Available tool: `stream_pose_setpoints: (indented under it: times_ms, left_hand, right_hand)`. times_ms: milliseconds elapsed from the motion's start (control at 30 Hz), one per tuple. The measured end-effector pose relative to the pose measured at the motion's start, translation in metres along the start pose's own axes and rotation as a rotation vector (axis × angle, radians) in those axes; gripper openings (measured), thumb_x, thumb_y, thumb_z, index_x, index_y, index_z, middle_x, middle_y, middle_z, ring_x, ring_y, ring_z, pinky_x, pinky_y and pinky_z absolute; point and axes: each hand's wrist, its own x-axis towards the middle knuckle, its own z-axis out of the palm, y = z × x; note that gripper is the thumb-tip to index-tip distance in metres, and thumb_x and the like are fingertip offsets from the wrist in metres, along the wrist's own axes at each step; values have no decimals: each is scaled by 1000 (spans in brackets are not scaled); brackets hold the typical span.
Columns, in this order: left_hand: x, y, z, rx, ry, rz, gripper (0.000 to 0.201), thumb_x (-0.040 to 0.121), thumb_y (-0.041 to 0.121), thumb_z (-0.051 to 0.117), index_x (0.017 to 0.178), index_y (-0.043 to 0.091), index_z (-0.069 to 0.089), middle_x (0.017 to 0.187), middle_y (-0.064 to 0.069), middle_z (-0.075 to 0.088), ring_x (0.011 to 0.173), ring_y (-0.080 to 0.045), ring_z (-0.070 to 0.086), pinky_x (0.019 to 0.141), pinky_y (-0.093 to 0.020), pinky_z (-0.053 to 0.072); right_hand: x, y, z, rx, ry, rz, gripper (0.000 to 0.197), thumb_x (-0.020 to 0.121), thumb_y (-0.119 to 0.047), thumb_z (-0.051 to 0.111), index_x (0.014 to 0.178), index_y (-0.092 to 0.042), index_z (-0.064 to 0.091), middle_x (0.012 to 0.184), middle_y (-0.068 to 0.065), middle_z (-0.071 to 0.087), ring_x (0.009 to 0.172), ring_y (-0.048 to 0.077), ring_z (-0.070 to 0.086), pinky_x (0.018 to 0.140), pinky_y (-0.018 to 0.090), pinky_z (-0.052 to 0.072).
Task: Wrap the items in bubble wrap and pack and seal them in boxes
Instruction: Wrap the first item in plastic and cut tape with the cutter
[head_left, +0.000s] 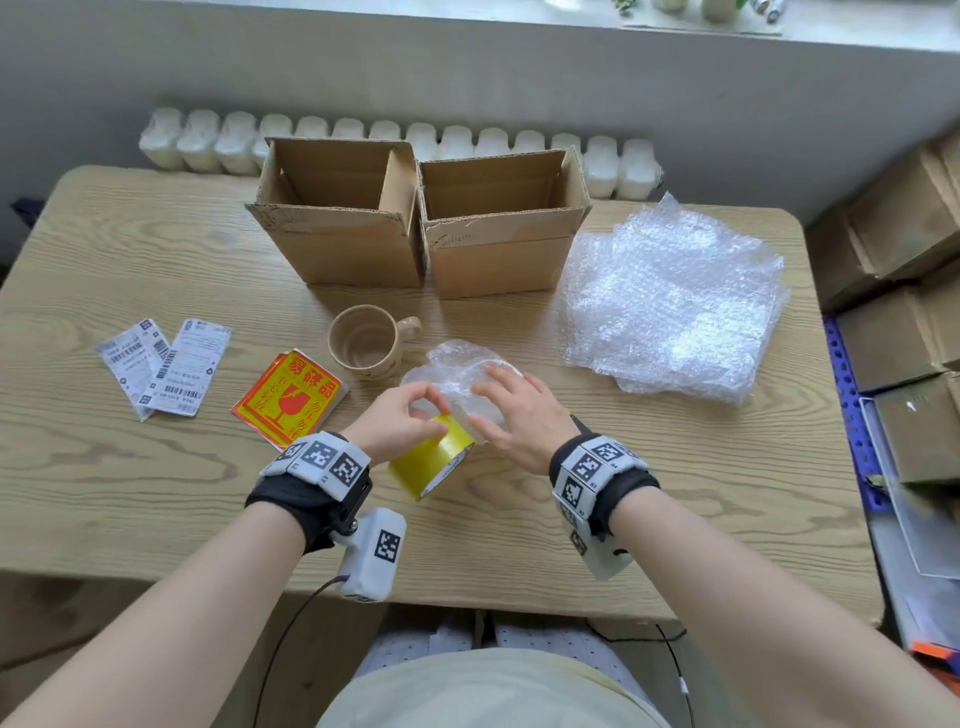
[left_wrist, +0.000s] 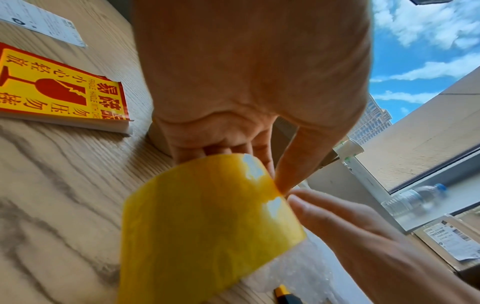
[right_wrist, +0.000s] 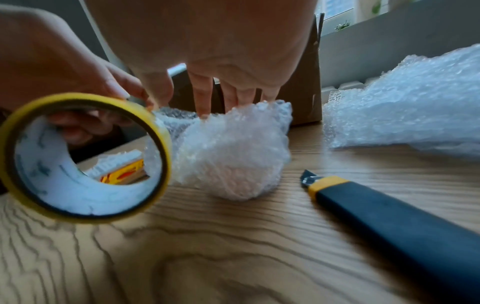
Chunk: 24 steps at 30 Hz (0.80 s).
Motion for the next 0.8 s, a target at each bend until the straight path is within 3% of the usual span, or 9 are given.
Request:
stream_pose_setpoints:
  times_ms: [100, 233, 400, 600, 667, 733, 800]
  left_hand:
    - [-6, -1, 2, -50, 11, 49, 14, 83, -1, 61, 86, 11, 55, 57, -4, 43, 44, -7, 35, 41, -12, 28]
    - [-8, -11, 7, -64, 112, 91, 19, 83, 11, 68, 76, 12, 50, 52, 1, 44, 45, -9, 32, 44, -15, 27]
    - [-12, -33, 11, -29, 220, 100, 26, 80, 10, 70, 68, 14, 47, 51, 3, 49, 52, -14, 40, 53, -26, 33]
    - [-25, -62, 10, 287, 340, 209, 27, 78, 22, 72, 71, 28, 46, 77, -1, 64, 82, -19, 62, 73, -34, 49]
    - [-31, -70, 10, 465, 355, 269, 19, 81, 25, 70, 81, 20, 52, 80, 0, 64, 78, -22, 60, 65, -34, 46]
    - [-37, -79, 10, 603, 360, 358, 20, 83, 25, 69, 86, 13, 53, 75, 3, 56, 66, -22, 49, 54, -30, 35]
    - [-41, -88, 10, 667, 371, 415, 19, 83, 26, 68, 85, 15, 52, 69, 4, 52, 58, -22, 46, 48, -26, 28]
  right_hand:
    - [1, -10, 0, 74, 43, 15, 38, 96, -42, 44, 123, -20, 59, 147, 0, 37, 137, 12, 30, 118, 34, 9]
    - [0, -12, 0, 37, 0, 38, 39, 97, -30, 42, 135, -19, 48, 149, -2, 35, 138, 12, 29, 118, 32, 7]
    - [-7, -11, 6, 33, 44, 55, 45, 96, -22, 44, 141, -17, 40, 148, 0, 39, 138, 13, 30, 117, 30, 9]
    - [-15, -16, 8, -58, 172, 104, 52, 93, -18, 49, 143, -14, 36, 152, 6, 30, 140, 20, 27, 116, 32, 13]
    - [-16, -17, 7, -64, 166, 150, 53, 95, -21, 48, 145, -15, 33, 155, 6, 24, 142, 19, 22, 116, 32, 12]
    - [-17, -17, 5, -36, 139, 205, 52, 96, -24, 46, 145, -15, 32, 156, 6, 20, 143, 20, 19, 116, 33, 13]
    - [-18, -17, 5, -9, 121, 248, 49, 97, -25, 44, 145, -16, 33, 157, 6, 19, 143, 20, 20, 116, 33, 13]
